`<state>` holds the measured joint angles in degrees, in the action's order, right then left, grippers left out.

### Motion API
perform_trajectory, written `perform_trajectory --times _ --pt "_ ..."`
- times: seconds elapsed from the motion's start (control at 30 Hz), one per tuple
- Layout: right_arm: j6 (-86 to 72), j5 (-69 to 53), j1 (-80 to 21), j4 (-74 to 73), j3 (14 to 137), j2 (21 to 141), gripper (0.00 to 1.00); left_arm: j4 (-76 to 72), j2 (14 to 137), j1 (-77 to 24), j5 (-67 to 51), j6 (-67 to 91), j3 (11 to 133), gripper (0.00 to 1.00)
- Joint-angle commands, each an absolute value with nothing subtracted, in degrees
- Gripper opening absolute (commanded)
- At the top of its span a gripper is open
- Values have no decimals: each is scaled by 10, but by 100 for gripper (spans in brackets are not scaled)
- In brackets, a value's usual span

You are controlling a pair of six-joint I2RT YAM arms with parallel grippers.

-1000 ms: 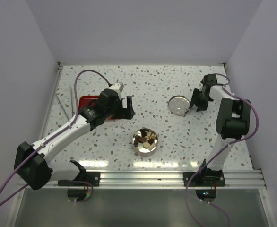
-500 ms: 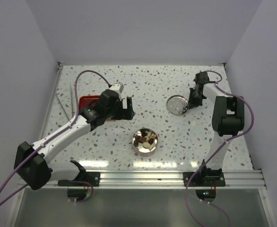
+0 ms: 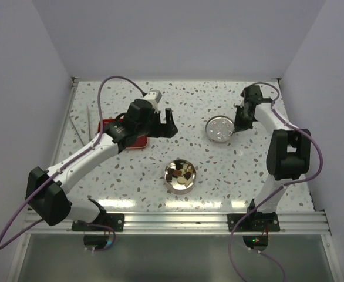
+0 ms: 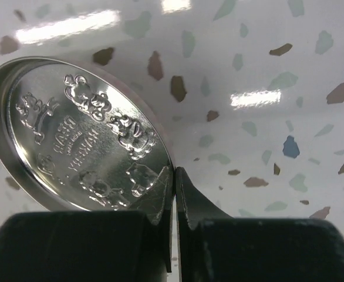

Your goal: Pack the chocolate

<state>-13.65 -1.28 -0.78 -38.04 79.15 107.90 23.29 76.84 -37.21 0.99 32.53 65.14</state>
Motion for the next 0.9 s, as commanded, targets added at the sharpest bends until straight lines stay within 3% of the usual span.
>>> perform_trajectory --times 0.0,0.3,0.87 --pt "-130 -48 -34 -422 807 982 0 171 815 -374 -60 343 697 98" --pt "-150 -145 -73 -482 851 881 0 116 881 -374 -136 348 744 100" --pt "-178 -195 -114 -491 876 863 0 -11 889 -374 -186 389 699 100"
